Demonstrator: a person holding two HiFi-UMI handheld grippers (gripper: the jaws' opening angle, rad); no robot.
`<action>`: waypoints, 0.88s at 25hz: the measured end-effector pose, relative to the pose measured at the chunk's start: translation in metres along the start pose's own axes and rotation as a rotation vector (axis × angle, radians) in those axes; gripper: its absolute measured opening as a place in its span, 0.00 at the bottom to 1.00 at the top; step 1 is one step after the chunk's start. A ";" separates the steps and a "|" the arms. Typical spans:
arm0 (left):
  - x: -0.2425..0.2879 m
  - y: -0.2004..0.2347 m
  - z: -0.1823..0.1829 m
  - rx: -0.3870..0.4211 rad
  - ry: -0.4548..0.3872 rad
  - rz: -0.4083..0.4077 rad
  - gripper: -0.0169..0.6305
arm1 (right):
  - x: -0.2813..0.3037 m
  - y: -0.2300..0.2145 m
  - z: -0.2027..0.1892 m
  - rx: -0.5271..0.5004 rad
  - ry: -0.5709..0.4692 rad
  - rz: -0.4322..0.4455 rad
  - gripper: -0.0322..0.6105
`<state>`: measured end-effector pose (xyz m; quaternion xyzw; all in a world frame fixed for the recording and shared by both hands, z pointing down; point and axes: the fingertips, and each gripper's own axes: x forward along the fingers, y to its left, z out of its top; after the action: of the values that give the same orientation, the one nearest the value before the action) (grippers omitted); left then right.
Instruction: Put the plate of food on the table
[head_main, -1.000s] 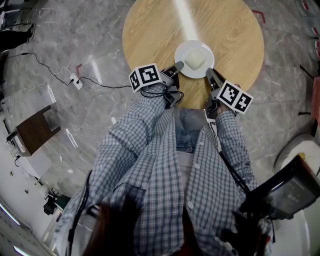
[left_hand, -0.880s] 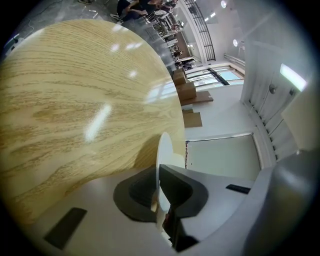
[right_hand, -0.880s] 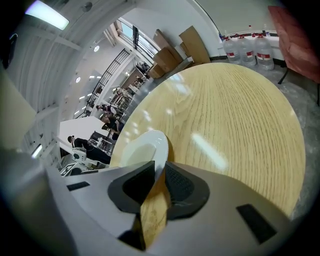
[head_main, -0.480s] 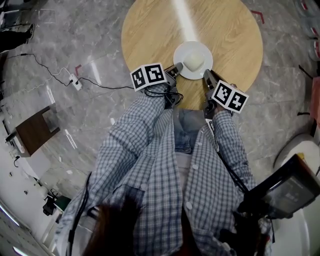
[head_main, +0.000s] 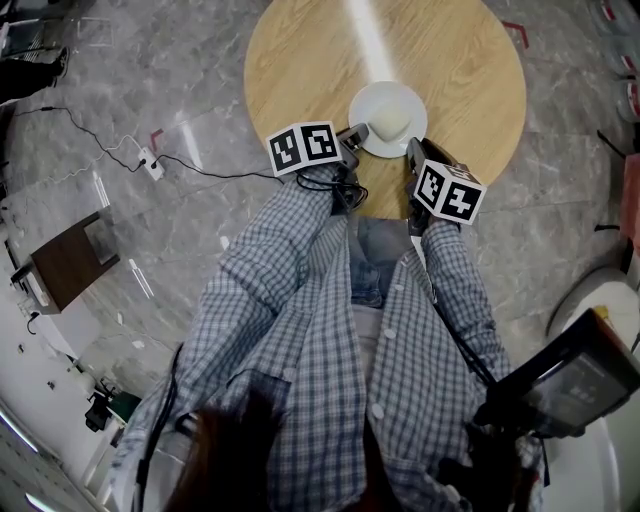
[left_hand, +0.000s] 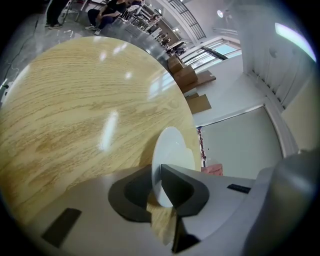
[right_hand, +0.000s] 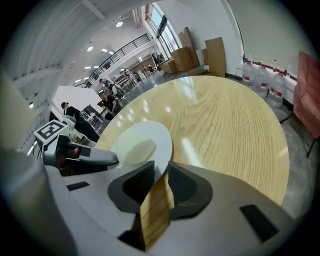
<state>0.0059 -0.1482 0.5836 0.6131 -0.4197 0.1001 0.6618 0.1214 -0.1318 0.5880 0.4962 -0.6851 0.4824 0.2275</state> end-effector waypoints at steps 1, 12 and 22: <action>0.000 0.000 0.000 -0.002 0.000 -0.001 0.08 | 0.000 0.000 0.001 -0.024 0.002 -0.014 0.16; 0.004 0.002 0.001 -0.028 -0.002 -0.009 0.08 | -0.020 0.016 0.014 -0.522 -0.037 -0.044 0.19; 0.005 0.003 0.001 -0.067 0.003 -0.014 0.08 | -0.016 0.066 -0.040 -1.406 0.051 -0.075 0.19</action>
<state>0.0067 -0.1498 0.5888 0.5934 -0.4176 0.0822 0.6832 0.0619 -0.0865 0.5641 0.2434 -0.8114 -0.0713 0.5265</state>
